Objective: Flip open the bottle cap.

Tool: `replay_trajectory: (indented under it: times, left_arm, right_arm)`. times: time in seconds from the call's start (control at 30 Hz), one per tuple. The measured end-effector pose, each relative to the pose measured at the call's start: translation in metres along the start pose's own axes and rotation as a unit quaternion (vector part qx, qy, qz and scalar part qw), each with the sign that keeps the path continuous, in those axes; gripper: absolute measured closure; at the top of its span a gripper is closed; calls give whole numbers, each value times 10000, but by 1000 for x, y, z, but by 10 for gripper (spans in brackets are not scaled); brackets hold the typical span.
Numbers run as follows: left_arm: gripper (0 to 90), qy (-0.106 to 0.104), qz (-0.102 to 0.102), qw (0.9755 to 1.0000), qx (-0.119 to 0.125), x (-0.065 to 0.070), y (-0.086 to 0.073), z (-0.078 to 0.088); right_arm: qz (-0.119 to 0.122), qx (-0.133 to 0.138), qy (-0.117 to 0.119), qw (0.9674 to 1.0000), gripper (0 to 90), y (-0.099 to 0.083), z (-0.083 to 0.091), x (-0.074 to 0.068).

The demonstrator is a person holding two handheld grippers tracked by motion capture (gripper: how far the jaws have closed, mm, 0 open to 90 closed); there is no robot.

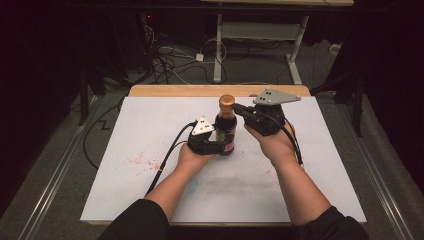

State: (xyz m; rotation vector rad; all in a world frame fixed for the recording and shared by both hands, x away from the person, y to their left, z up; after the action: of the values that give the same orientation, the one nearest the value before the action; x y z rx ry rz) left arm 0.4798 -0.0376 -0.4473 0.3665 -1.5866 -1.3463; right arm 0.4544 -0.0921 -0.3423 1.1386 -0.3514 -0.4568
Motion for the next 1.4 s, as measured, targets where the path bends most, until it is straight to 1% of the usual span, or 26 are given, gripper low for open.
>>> replay_trajectory:
  times: [0.23, 0.43, 0.63, 0.7, 0.77, 0.93, 1.03, 1.23, 1.4]
  left_arm:
    - [286, 16, -56, 10000, 21, 0, -1, 0]
    - [286, 16, -84, 10000, 17, 0, -1, 0]
    - [289, 28, -81, 10000, 36, 0, -2, 0]
    - [291, 43, -144, 9999, 45, 0, -3, 0]
    - [292, 79, -268, 9996, 62, 0, -5, -1]
    - [292, 70, -243, 9997, 45, -1, -5, -1]
    - [294, 102, -251, 9996, 58, -1, -5, -1]
    - [295, 191, -396, 9990, 98, 1, -7, -3]
    - [295, 213, -419, 9989, 93, 1, -7, -3]
  right_arm:
    - [51, -94, 11, 9999, 900, 1, -2, -4]
    - [-47, -64, -7, 10000, 900, 0, 0, 0]
    - [-32, -101, -51, 9999, 900, 1, 0, 1]
    - [-27, -122, -64, 9999, 900, 2, 0, 1]
    - [-23, -127, -54, 9999, 900, 3, -1, 1]
    - [-53, -155, -61, 9998, 900, 3, -2, 1]
    - [-57, -173, -59, 9998, 900, 4, -2, 1]
    - [-92, -203, -86, 9997, 900, 4, -1, 1]
    - [-77, -234, -123, 9996, 900, 5, -1, 0]
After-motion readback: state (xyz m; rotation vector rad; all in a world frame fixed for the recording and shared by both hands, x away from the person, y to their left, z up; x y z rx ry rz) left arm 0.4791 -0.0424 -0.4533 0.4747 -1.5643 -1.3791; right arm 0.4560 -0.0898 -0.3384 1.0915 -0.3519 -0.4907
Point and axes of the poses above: each handheld gripper's, and its own axes: z roughly backward along the jaws, y roughly out of its top, x roughly to its right, the point moved 8 cm from there along -z, roughly forward along the jaws, and after that the axes turned 13 degrees about y, right-handed, at the moved point
